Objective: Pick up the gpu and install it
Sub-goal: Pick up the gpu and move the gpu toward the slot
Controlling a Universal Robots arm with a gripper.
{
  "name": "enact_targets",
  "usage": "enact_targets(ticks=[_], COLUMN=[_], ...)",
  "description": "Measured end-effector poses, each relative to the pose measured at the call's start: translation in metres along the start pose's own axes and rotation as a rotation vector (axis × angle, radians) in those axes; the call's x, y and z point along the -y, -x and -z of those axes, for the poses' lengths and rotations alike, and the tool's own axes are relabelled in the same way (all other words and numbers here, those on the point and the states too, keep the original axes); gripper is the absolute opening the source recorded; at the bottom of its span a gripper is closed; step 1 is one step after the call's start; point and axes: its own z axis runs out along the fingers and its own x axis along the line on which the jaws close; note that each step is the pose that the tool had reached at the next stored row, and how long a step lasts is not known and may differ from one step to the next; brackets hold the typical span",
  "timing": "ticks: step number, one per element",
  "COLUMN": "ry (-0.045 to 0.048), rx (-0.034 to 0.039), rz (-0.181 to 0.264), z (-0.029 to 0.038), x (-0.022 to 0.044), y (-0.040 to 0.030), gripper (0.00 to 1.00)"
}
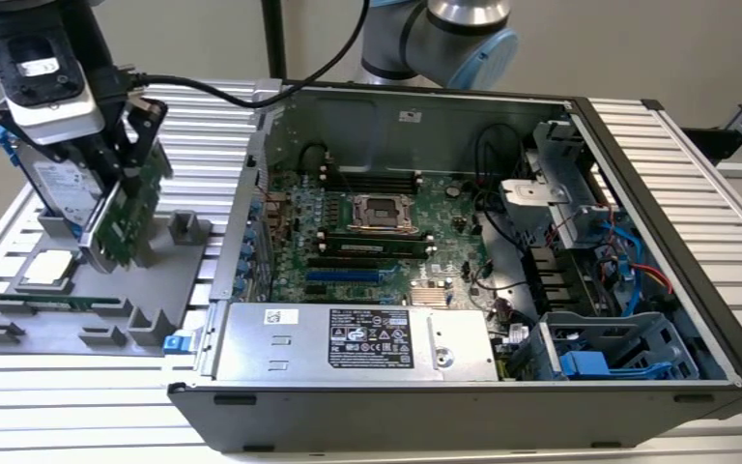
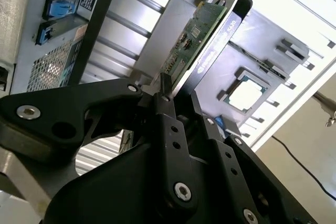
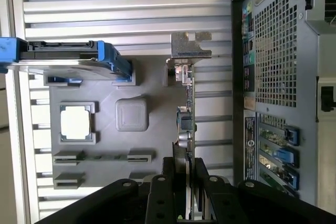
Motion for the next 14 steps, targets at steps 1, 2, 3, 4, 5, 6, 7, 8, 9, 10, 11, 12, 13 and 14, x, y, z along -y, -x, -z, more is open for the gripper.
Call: enact_targets(ticks=[1, 2, 3, 4, 5, 6, 7, 8, 9, 10, 11, 12, 13, 14], ry=[0.0, 0.0, 0.0, 0.0, 0.0, 0.0, 0.0, 0.0, 0.0, -0.0001, 0.0, 0.0, 0.0, 0.0001], rx=[0.0, 0.0, 0.0, -0.0001, 0.0, 0.0, 0.0, 0.0, 0.0, -0.0001, 0.0, 0.0, 0.0001, 0.0], rz=[0.0, 0.0, 0.0, 0.0, 0.0, 0.0, 0.0, 0.0, 0.0, 0.0, 0.0, 0.0, 0.0, 0.0], z=[0.0011, 0.0021, 0.0032, 0.0043, 0.0053, 0.0063, 0.0073, 0.0083, 0.0093, 0.0103, 0.0112, 0.0121, 0.013, 0.0139], x=[0.0, 0.0, 0.0, 0.0, -0.0001, -0.0001, -0.0001, -0.0001, -0.0001, -0.0001, -0.0001, -0.0001, -0.0002, -0.0002], y=[0.0, 0.0001, 0.0001, 0.0001, 0.0002, 0.0002, 0.0002, 0.0002, 0.0002, 0.0003, 0.0003, 0.0003, 0.0004, 0.0004], gripper=[0.0, 0.0, 0.0, 0.0, 0.0, 0.0, 0.0, 0.0, 0.0, 0.0, 0.0, 0.0, 0.0, 0.0])
